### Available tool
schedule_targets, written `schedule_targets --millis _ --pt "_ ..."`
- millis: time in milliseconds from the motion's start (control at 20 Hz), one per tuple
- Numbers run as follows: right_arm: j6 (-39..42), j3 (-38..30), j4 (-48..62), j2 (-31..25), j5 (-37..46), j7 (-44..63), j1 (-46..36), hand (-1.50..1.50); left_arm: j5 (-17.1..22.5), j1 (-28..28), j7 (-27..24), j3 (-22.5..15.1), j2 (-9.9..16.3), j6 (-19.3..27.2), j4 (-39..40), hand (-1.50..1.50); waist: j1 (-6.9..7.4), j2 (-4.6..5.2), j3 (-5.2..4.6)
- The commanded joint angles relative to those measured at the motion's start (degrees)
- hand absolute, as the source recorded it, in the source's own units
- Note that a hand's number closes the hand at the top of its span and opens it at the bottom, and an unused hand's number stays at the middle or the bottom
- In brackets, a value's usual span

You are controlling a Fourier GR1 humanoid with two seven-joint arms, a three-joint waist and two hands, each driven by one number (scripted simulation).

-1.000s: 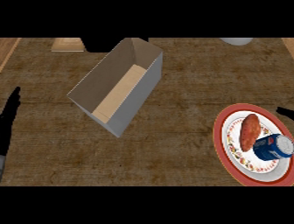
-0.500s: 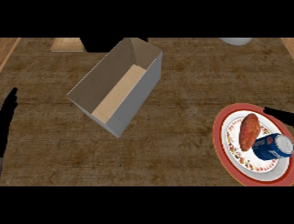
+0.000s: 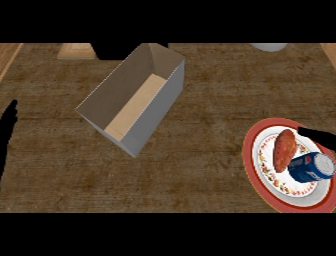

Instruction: Pick the can from the plate and place it in the cardboard box

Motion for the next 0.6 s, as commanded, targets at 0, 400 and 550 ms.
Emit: schedule_targets --millis 0,400,550 --pt "0.9 -0.8 -4.7 3.0 0.4 1.0 1.6 -1.5 -1.8 -2.1 -0.1 1.5 -1.0 -1.7 2.4 0.0 -0.12 0.03 -0.01" --pt "5.2 -1.3 -10.3 3.7 5.2 9.4 4.8 -1.5 -3.4 0.5 -2.3 3.5 -3.3 -2.1 1.8 0.0 0.01 0.02 -0.01" --pt "1.3 -0.5 -0.2 3.3 9.2 5.1 1.9 -1.5 -3.5 -0.8 0.8 4.3 -2.0 -3.2 -1.7 0.0 0.36 0.08 0.03"
